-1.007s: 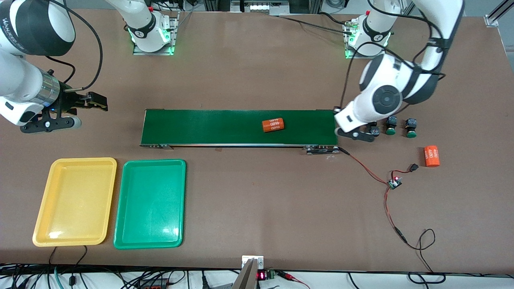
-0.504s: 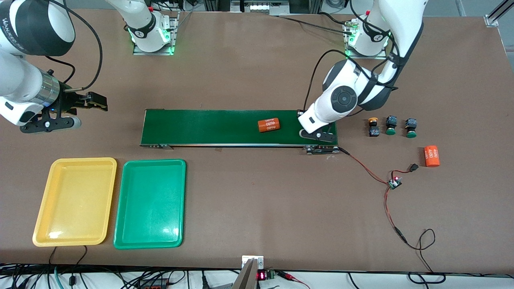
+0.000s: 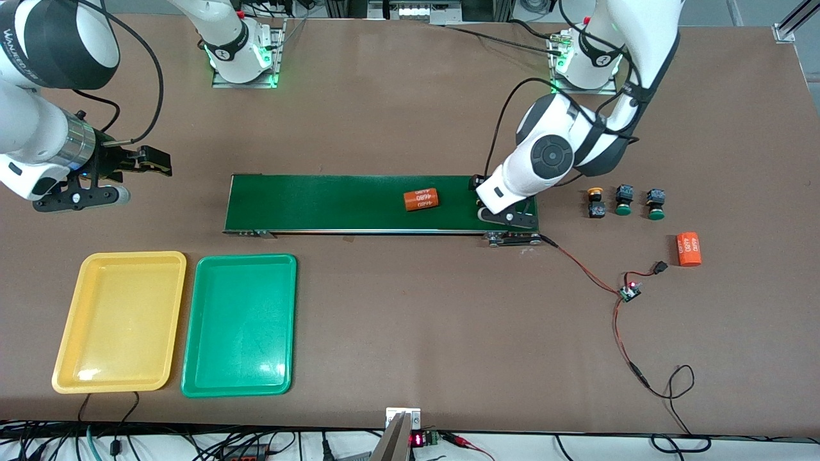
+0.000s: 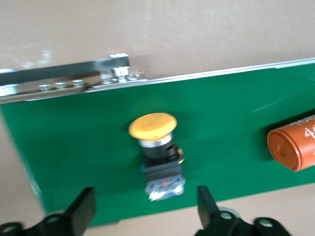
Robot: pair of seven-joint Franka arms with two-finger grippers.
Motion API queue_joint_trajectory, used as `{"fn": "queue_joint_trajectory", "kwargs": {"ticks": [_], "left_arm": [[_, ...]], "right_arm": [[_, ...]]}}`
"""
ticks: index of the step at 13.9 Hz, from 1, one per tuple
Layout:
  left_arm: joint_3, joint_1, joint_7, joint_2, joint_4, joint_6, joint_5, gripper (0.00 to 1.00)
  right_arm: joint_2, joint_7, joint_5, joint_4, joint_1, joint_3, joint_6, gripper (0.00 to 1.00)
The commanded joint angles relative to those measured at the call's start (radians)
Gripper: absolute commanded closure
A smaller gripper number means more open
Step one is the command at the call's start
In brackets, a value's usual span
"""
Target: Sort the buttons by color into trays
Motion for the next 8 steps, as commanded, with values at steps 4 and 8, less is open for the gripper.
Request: {"fn": "queue_joint_trajectory", "kwargs": {"ticks": [4,8], "left_arm": [[0.168,0.069,0.014,-0.102,-0.018,-0.159,0.018,0.0],[0.26,0.07,0.12,-0.065,-0.059,-0.148,0.157,0.0]], "right_arm": [[-0.007,-0.005,0.019,-0.01,-0.006,0.002,-0.009,0.0],[-0.02,-0.007,0.021,-0.041,-0.001,0.002,-0.006,0.0]]}}
